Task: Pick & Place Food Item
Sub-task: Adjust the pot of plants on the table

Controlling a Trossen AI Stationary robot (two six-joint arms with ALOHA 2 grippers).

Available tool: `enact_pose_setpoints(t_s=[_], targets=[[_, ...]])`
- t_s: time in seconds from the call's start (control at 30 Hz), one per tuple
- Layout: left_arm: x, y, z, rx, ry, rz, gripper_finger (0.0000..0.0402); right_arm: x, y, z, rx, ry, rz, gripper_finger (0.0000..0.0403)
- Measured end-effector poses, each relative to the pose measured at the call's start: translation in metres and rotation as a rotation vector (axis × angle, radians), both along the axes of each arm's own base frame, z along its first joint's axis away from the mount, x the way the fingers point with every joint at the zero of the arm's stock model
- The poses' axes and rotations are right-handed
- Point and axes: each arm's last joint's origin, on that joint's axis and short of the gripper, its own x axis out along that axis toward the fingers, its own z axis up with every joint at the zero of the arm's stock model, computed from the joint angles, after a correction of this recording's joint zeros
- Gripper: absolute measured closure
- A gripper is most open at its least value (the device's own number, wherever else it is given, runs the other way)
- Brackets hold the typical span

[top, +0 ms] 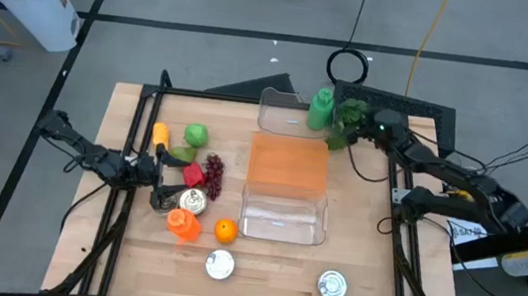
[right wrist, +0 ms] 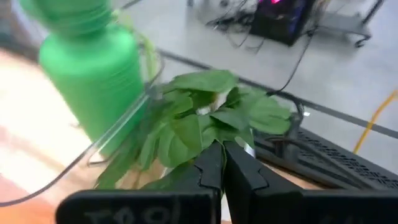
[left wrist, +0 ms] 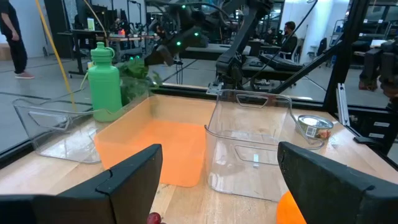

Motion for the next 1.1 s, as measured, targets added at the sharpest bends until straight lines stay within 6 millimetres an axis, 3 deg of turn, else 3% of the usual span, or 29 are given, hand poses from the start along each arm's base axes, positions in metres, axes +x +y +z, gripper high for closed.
enact_pose_setpoints(t_s=[0.3, 0.73, 0.9, 1.1], targets=[[0.0, 0.0, 0.0, 0.0, 0.0, 0.0, 0.0068, -0.036, 0.027, -0.044, -0.066, -0.058, -0.134, 0.0402], [0.0, 0.0, 0.0, 0.0, 0.0, 0.0, 0.0068, -0.036, 0.032, -0.044, -0.081, -0.108, -0.144, 0.0394], [0.0, 0.0, 0.0, 0.0, 0.0, 0.0, 0.0069, -0.036, 0.032, -0.043, -0.087, -0.097, -0.138, 0.0342], [0.0, 0.0, 0.0, 0.0, 0.0, 0.0, 0.0068, -0.035, 0.031, -0.04, -0.12, -0.11, -0.132, 0.0234]])
